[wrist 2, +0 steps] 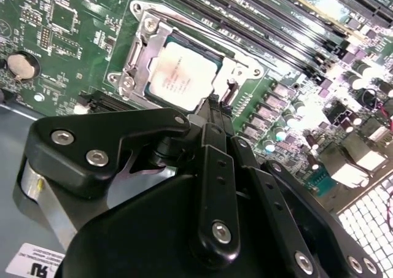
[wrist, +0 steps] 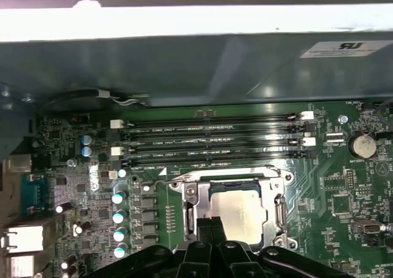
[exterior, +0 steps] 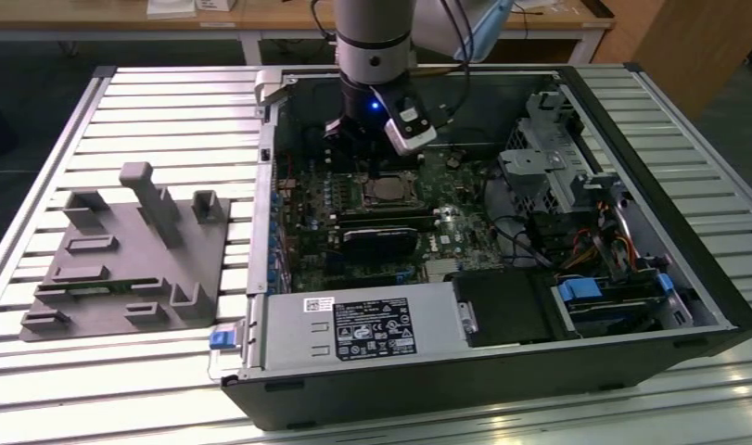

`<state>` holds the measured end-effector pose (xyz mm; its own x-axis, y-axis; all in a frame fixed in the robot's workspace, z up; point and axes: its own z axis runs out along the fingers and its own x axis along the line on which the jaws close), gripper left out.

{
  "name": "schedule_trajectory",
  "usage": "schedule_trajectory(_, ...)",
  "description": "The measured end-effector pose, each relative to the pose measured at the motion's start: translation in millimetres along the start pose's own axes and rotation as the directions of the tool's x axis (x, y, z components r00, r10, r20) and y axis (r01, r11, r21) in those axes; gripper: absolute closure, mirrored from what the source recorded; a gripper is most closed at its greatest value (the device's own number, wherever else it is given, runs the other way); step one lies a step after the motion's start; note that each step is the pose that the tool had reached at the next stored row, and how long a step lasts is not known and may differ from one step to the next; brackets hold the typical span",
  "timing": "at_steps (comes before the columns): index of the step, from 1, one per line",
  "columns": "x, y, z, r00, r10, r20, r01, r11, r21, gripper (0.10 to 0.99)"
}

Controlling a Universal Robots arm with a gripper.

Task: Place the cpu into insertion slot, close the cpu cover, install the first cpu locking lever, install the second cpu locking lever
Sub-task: 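Install the first cpu locking lever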

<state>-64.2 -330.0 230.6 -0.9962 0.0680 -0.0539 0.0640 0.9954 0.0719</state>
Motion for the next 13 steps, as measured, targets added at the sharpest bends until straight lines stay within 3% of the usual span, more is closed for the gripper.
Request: schedule_trajectory(13, 10.3, -0.7, -0.6, 1.0000, 0.000, 0.0000, 0.000, 1.0000, 0.000, 0.980)
